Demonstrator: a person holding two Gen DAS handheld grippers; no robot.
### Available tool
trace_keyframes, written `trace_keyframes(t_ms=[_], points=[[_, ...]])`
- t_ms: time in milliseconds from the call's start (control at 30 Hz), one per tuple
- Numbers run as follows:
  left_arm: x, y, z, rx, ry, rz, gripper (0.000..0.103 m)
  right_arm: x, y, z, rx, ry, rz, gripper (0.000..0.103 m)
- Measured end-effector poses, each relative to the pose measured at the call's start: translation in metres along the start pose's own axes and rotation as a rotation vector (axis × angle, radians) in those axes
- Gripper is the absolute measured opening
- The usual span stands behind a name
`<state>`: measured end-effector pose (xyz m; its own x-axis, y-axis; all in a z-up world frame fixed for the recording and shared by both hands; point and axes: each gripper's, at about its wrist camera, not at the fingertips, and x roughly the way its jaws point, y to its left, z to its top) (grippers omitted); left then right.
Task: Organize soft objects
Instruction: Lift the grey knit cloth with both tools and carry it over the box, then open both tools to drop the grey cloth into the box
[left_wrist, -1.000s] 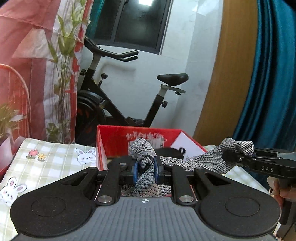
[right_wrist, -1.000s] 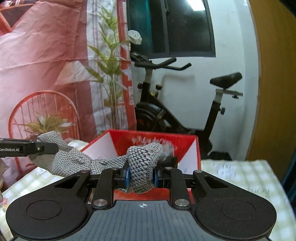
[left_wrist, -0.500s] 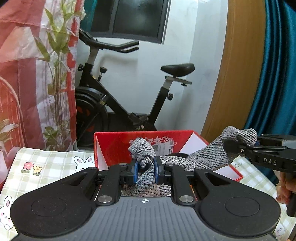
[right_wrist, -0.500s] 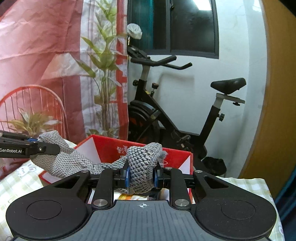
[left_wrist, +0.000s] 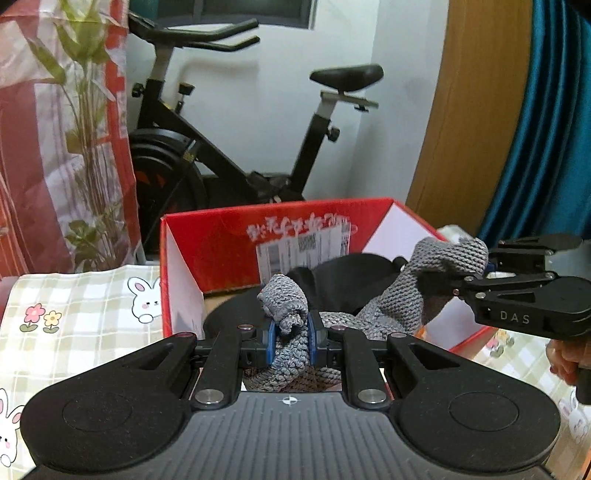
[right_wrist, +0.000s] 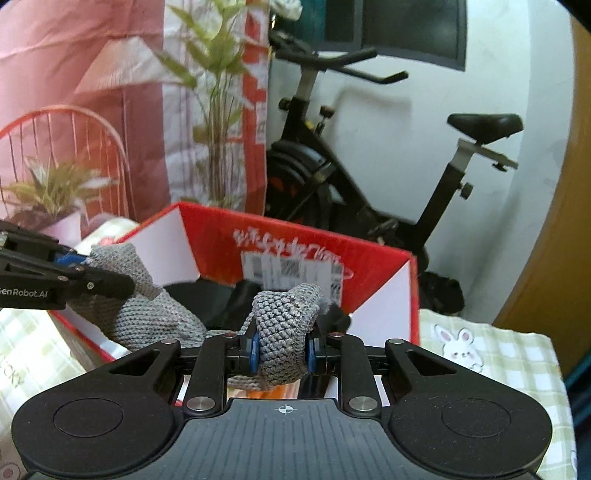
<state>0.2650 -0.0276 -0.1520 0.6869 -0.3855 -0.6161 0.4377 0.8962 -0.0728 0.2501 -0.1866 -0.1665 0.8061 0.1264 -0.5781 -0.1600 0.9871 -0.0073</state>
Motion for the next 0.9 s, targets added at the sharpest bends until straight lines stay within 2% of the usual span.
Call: trace_keyframes(t_ms=[333,467,500,533,567,600,633,667,700,767,800,900], points=[[0.018,0.000,-0.005,0.026,0.068,-0.006,0.018,0.014,-0.006,-0.009,0.027,0.046,0.018,0.021],[0.019,0.000,-0.004,0.031,0.065,0.006,0.020,0.015,-0.007,-0.012,0.026,0.049,0.003,0.023],[0.019,0.001,-0.003,0.033,0.060,0.010,0.024,0.014,-0.006,-0.012,0.020,0.044,-0.004,0.028],[0.017,0.001,-0.001,0.037,0.051,0.015,0.033,0.013,-0.006,-0.011,0.013,0.038,-0.009,0.031],[0.015,0.001,0.000,0.038,0.042,0.017,0.047,0.011,-0.005,-0.010,0.003,0.028,-0.021,0.035],[0.012,0.001,0.001,0.040,0.029,0.019,0.055,0.009,-0.004,-0.010,-0.006,0.019,-0.035,0.043],[0.009,0.000,0.003,0.042,0.013,0.025,0.069,0.007,-0.003,-0.010,-0.015,0.011,-0.047,0.049],[0.005,-0.001,0.004,0.044,-0.005,0.033,0.079,0.005,-0.002,-0.009,-0.021,0.000,-0.057,0.065],[0.001,-0.002,0.005,0.046,-0.021,0.040,0.084,0.002,-0.003,-0.009,-0.024,-0.016,-0.065,0.076],[-0.006,-0.005,0.006,0.049,-0.057,0.065,0.100,-0.005,-0.002,-0.008,-0.027,-0.047,-0.076,0.088],[-0.010,-0.007,0.007,0.050,-0.076,0.083,0.101,-0.008,-0.002,-0.008,-0.028,-0.059,-0.075,0.095],[-0.022,-0.013,0.007,0.061,-0.106,0.119,0.103,-0.020,-0.001,-0.007,-0.029,-0.093,-0.066,0.098]])
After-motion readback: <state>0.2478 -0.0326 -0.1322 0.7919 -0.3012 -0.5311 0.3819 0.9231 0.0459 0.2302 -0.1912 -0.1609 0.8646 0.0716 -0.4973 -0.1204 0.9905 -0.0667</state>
